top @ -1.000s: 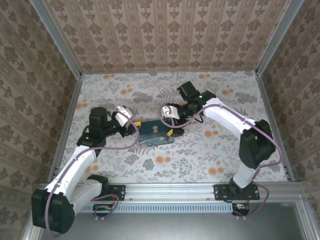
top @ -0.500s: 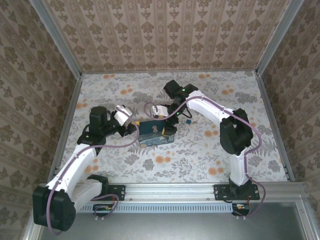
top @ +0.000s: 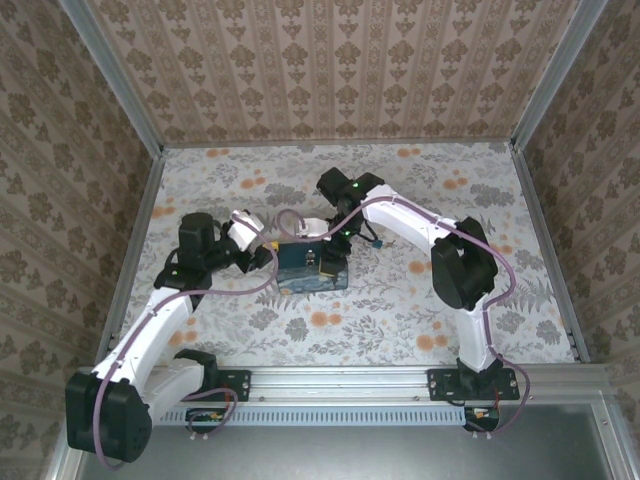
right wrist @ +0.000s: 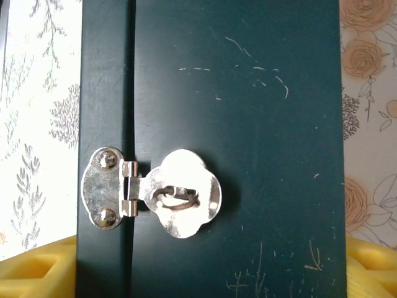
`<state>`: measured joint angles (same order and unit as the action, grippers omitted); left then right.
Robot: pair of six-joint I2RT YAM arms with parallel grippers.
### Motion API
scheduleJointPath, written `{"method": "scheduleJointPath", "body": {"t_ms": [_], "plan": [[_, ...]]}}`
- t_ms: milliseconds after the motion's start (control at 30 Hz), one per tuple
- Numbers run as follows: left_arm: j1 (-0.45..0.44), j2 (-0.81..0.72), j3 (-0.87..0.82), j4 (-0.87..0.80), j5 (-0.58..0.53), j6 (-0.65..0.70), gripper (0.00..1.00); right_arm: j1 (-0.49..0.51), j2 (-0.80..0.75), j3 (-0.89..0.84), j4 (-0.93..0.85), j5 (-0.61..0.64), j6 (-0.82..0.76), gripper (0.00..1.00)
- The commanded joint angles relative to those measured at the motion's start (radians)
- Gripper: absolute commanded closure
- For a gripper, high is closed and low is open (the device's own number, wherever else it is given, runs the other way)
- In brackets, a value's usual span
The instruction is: Unlock a padlock with a key
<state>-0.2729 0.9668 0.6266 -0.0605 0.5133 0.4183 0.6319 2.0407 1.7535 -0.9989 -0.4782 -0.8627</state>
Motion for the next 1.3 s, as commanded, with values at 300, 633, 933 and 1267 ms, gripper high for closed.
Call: {"method": "scheduleJointPath", "body": {"t_ms": [300,633,933,1267], "plan": [[0.028,-0.008,0.022,0.033,-0.01,-0.04,0.35,-0.195,-0.017,-0.167,0.472,-0.522,0.742,0.63],[0.034,-0.005,0.022,0.036,-0.025,-0.045,0.35,-0.193,0.099,-0.28,1.007,-0.372,1.607,0.63],[0.034,-0.017,0.017,0.039,-0.051,-0.049,0.36,-0.189,0.101,-0.406,1.237,-0.149,2.061,0.46],[0.034,-0.035,0.013,0.04,-0.071,-0.045,0.36,-0.187,0.105,-0.403,1.228,-0.143,1.975,0.15]]}}
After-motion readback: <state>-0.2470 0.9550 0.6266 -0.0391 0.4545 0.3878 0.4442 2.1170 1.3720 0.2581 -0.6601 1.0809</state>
